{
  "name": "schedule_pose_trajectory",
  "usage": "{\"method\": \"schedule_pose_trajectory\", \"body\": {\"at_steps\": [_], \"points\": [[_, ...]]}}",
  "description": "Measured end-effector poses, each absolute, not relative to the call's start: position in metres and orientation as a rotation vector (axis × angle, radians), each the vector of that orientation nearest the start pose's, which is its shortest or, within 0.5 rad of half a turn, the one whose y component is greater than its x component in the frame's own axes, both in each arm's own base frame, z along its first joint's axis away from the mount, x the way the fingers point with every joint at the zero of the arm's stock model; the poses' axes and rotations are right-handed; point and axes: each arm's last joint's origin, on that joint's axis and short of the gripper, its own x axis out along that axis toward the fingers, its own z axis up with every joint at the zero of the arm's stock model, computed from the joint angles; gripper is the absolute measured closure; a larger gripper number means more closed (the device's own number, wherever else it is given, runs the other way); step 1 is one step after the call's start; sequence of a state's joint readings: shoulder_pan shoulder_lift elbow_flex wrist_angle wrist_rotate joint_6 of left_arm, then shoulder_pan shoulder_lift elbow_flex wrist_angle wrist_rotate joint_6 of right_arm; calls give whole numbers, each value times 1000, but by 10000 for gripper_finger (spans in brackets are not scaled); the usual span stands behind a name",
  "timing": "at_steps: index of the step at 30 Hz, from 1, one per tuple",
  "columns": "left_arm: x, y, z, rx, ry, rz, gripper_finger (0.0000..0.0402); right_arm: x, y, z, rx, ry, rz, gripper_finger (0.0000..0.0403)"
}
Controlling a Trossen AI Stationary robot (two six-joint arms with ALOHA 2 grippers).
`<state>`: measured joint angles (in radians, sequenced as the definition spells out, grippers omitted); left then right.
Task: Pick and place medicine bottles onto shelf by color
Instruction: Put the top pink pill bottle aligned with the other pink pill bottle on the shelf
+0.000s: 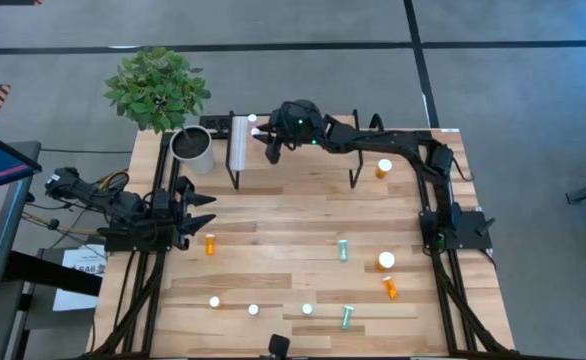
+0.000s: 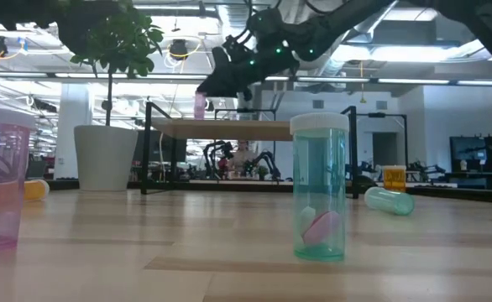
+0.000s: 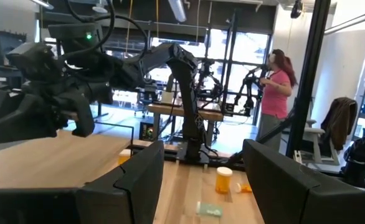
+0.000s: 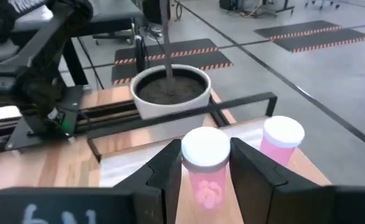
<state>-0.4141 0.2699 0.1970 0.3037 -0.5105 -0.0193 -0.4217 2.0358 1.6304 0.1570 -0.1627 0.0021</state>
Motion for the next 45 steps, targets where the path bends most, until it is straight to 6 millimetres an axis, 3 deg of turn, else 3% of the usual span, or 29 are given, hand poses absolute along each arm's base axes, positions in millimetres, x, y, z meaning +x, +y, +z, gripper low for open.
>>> {"method": "schedule_pose_trajectory", "body": {"at_steps": [25,45], "points": [[102,-29,237,-124,-208,107,196,453,-169,269,120,235,-324,260],[102,-28,237,-118,-208,121,196,451,-174,266,122,250,-352,253]]}}
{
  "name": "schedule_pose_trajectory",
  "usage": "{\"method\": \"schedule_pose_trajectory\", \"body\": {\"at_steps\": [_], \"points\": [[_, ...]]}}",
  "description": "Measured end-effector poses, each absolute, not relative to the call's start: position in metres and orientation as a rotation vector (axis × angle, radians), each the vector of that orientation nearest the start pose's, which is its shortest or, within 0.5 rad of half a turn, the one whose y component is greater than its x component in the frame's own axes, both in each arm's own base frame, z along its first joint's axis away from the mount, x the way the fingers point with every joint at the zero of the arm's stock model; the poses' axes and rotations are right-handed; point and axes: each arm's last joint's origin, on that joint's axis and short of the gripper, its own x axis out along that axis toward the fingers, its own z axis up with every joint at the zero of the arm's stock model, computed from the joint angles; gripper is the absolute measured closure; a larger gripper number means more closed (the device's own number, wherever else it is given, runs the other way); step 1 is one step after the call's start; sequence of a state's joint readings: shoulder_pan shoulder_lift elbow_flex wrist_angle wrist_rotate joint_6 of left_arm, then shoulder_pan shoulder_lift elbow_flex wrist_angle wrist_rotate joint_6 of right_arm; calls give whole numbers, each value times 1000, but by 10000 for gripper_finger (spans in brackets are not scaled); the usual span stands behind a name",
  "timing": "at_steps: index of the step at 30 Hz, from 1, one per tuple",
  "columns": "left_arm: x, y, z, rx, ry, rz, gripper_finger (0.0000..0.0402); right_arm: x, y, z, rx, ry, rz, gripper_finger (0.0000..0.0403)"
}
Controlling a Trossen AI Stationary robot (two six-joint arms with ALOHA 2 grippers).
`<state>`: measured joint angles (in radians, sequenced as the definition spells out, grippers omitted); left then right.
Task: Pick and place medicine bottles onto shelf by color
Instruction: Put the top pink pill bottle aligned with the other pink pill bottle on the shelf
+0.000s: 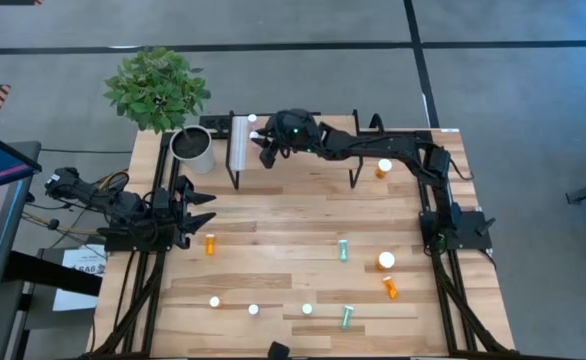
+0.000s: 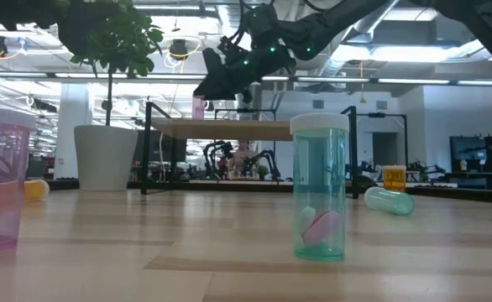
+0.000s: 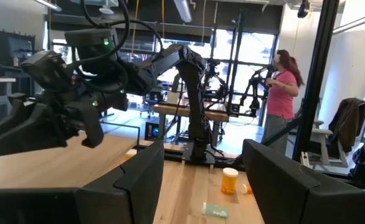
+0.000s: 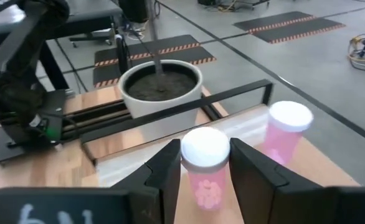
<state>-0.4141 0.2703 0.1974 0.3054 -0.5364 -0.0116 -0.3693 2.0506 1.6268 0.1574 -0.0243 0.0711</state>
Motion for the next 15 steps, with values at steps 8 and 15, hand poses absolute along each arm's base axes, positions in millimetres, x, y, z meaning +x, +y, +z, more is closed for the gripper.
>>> {"method": "schedule_pose_trajectory", "body": {"at_steps": [8,15], "points": [[102,-28,237,-120,-207,140,196,453,-168,266,136,249,-339,247],[101,-28,237,-120,-207,141,196,454,-167,266,149,246,-339,252]]}}
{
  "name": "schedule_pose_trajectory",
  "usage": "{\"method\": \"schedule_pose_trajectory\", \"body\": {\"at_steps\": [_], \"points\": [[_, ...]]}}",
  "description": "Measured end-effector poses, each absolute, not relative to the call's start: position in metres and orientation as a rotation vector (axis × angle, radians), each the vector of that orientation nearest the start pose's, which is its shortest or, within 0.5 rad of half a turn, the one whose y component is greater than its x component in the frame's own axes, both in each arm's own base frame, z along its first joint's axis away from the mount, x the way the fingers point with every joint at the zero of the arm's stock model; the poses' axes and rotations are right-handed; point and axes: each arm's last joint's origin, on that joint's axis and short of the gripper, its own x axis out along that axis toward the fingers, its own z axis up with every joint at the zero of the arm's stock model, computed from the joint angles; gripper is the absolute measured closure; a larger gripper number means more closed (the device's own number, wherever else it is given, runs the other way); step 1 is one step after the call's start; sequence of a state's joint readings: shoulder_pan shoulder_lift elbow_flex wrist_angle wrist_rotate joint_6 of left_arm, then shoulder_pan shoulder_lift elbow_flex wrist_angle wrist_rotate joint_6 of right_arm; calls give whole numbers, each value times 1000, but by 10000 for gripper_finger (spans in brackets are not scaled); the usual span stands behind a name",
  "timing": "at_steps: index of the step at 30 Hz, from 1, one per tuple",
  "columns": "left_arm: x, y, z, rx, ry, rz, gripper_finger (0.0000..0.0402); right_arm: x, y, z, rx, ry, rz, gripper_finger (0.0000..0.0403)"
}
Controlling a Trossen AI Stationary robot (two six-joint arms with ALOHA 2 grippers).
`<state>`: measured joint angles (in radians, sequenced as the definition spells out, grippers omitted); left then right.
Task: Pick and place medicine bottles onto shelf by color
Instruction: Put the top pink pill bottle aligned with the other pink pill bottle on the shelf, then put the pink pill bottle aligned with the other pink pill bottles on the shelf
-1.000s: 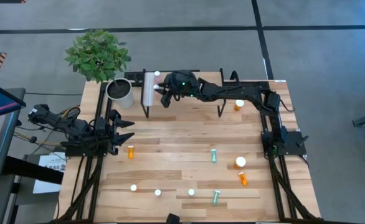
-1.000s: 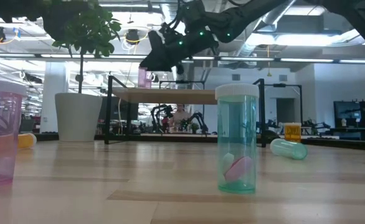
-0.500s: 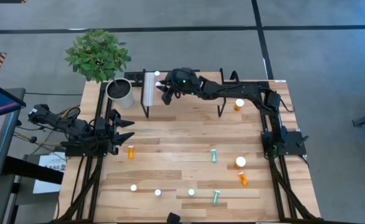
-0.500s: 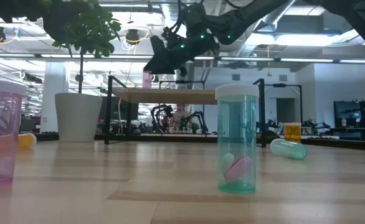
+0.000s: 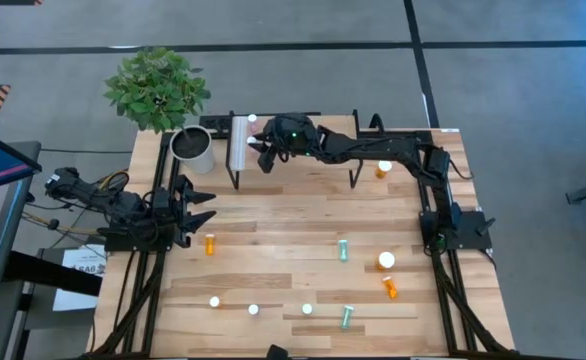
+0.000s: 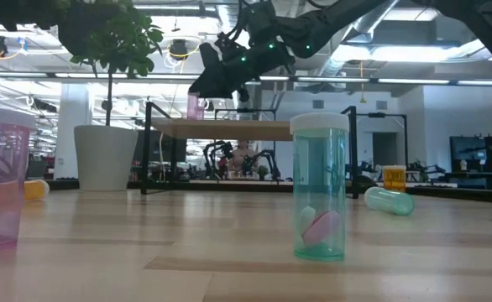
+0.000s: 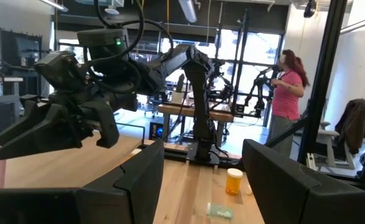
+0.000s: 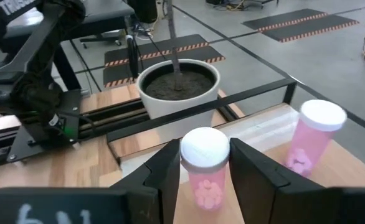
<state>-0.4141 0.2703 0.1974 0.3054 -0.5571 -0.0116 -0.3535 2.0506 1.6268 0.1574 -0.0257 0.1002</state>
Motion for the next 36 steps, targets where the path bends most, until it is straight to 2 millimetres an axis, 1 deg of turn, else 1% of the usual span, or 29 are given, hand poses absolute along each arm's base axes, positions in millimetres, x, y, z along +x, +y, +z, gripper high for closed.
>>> {"method": "schedule_pose_trajectory", "body": {"at_steps": [9,25,36], "points": [[101,-28,237,-116,-206,142,196,453,-167,266,146,246,-362,246],[101,-28,237,-116,-207,142,196,453,-168,266,143,246,-366,220],[101,-28,237,-116,-207,142,196,452,-170,266,128,255,-370,220]]}}
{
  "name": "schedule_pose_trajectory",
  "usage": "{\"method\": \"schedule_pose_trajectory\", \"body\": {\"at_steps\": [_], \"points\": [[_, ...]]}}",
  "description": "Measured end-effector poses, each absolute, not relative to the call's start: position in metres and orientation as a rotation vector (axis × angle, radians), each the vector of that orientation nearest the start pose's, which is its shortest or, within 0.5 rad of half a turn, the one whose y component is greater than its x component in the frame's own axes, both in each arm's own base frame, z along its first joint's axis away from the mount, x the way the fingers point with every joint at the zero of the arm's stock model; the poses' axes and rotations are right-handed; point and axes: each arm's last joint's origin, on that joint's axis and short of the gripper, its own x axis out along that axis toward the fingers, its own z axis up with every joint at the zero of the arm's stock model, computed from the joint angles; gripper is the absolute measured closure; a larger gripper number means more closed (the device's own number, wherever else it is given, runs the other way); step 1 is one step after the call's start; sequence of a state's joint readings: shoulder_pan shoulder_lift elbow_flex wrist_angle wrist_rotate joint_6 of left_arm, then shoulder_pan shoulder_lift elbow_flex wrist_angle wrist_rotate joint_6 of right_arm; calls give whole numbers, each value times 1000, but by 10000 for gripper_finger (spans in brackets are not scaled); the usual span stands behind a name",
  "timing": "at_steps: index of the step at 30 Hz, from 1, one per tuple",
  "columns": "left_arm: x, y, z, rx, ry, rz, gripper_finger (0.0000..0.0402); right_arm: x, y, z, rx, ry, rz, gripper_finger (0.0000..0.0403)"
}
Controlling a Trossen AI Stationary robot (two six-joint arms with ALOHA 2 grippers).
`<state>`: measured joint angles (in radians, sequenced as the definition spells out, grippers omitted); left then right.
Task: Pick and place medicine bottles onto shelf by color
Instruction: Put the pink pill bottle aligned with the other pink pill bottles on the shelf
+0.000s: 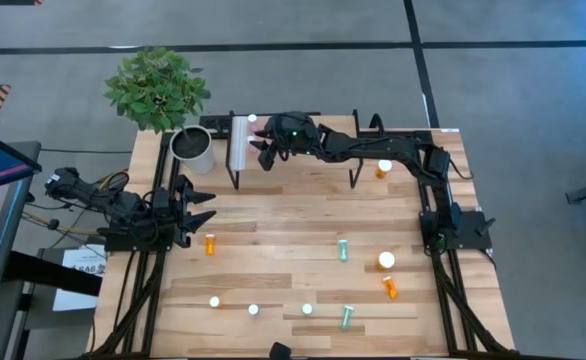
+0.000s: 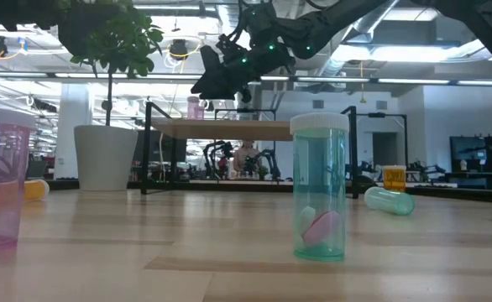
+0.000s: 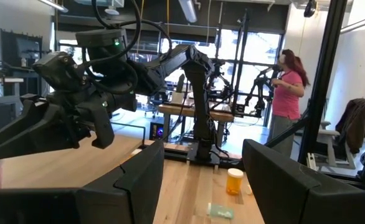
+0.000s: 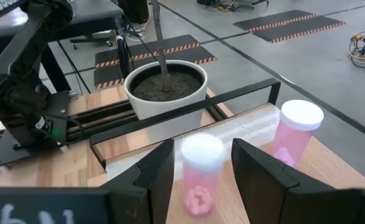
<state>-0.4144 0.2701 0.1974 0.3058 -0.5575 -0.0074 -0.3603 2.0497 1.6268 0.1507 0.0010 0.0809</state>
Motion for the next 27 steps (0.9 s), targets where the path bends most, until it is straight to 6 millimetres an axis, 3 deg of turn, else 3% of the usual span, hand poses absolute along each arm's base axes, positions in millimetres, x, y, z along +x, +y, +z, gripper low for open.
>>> {"method": "schedule_pose_trajectory", "body": {"at_steps": [9,16,21,27], "points": [[101,-28,237,-117,-207,142,196,425,-168,301,101,319,-384,223],[101,-28,237,-137,-207,139,196,395,-141,334,77,366,-344,237],[102,-29,236,-160,-201,127,196,363,-111,325,87,335,-304,248],[112,-33,231,-161,-141,116,196,307,-59,293,159,176,-205,260]]}}
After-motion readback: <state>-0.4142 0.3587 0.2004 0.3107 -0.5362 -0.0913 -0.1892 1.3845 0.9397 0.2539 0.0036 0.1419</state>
